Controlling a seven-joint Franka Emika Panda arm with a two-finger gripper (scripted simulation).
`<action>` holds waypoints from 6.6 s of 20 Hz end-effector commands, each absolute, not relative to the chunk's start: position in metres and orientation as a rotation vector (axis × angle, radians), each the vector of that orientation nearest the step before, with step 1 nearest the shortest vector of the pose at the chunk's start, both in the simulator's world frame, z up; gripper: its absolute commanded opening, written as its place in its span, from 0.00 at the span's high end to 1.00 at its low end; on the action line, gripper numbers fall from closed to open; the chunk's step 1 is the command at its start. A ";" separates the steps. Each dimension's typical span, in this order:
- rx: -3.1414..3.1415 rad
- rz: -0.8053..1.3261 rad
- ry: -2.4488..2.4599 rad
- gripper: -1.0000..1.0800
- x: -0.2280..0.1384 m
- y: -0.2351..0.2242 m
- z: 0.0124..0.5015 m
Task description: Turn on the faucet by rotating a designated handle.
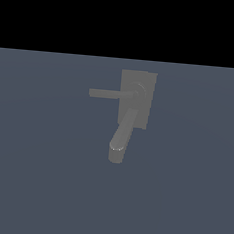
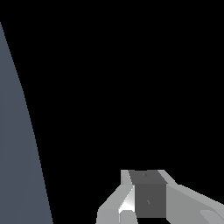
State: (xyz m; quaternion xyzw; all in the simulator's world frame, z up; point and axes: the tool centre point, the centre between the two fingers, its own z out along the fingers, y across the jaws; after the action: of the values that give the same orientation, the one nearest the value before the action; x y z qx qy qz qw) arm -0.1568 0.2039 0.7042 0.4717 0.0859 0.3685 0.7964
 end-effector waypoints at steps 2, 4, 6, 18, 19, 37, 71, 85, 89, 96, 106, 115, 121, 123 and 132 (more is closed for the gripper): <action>0.882 0.758 0.279 1.00 -0.133 0.234 0.680; 0.813 0.734 0.336 1.00 -0.118 0.249 0.663; 0.747 0.706 0.396 1.00 -0.103 0.261 0.643; 0.428 0.471 0.796 1.00 -0.005 0.287 0.476; 0.408 0.447 0.832 1.00 0.002 0.284 0.460; 0.206 -0.036 1.431 1.00 0.058 0.146 0.172; 0.187 -0.210 1.563 1.00 0.055 0.080 0.137; 0.189 -0.215 1.572 1.00 0.055 0.081 0.177; 0.188 -0.214 1.571 1.00 0.054 0.077 0.191; 0.188 -0.212 1.568 1.00 0.052 0.070 0.217; 0.189 -0.216 1.579 1.00 0.048 0.060 0.233; 0.188 -0.214 1.573 1.00 0.044 0.040 0.258; 0.187 -0.212 1.568 1.00 0.040 0.025 0.275; 0.187 -0.211 1.567 1.00 0.039 0.020 0.281; 0.187 -0.214 1.587 1.00 0.031 0.002 0.279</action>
State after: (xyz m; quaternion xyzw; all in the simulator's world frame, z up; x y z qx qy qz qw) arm 0.0318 0.0145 0.2729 0.0794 0.7136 -0.0916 0.6899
